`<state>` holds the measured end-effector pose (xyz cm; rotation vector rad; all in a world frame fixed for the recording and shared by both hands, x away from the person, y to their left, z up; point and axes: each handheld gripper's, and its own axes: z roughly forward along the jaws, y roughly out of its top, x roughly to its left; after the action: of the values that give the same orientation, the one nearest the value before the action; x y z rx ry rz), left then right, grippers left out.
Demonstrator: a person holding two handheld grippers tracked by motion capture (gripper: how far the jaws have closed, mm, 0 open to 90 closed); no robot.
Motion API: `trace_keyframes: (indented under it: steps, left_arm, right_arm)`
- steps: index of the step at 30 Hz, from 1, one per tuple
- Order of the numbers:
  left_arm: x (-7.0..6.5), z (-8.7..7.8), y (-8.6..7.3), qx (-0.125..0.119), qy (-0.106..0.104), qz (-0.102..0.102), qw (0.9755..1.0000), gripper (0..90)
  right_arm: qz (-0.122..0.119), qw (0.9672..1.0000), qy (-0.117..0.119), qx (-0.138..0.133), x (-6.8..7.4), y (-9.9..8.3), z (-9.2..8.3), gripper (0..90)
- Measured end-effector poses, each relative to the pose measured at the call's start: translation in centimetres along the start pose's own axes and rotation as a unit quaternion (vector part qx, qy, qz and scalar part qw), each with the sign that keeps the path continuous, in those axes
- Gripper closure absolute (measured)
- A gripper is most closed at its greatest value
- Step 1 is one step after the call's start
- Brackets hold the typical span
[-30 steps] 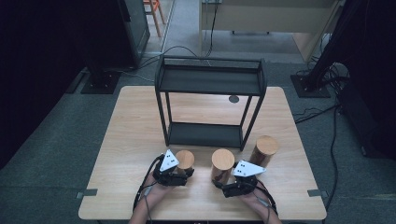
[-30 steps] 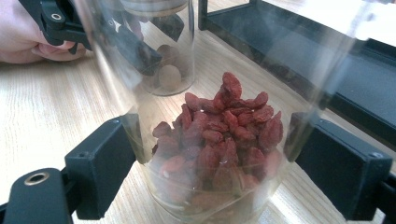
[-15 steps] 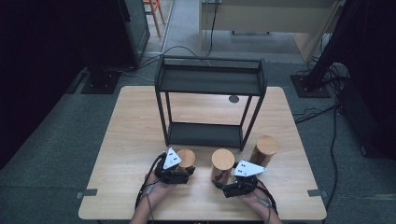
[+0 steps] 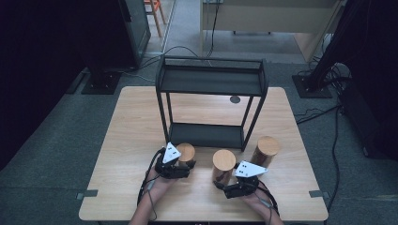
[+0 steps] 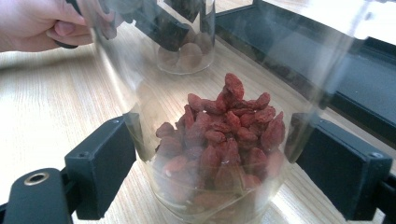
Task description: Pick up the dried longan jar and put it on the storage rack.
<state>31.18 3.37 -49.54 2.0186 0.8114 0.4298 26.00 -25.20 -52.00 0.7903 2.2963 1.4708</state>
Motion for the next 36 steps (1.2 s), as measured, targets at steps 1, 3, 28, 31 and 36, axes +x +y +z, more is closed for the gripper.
trace_keyframes:
  steps: [1,3,28,31,36]
  left_arm:
    - [0.0,0.1,0.1,-0.001,0.001,-0.002,1.0000,26.3]
    - [0.1,0.2,0.2,0.001,0.004,-0.002,1.0000,26.3]
    - [0.7,0.8,0.9,0.001,0.032,-0.006,0.9995,26.3]
    - [0.8,0.8,1.0,0.001,0.036,-0.008,0.9993,26.3]
    - [0.9,0.8,1.3,-0.001,0.039,-0.010,0.9992,26.3]
  right_arm:
    - [0.000,1.0000,0.000,0.000,0.0,0.0,0.0,13.2]
    - [0.000,1.0000,0.000,0.000,0.0,0.0,0.0,13.2]
    - [-0.013,0.9999,-0.003,0.008,0.3,0.1,0.1,13.2]
    - [-0.012,0.9999,-0.004,0.008,0.2,0.1,0.2,13.2]
    - [-0.011,0.9999,-0.003,0.008,0.2,0.1,0.2,13.3]
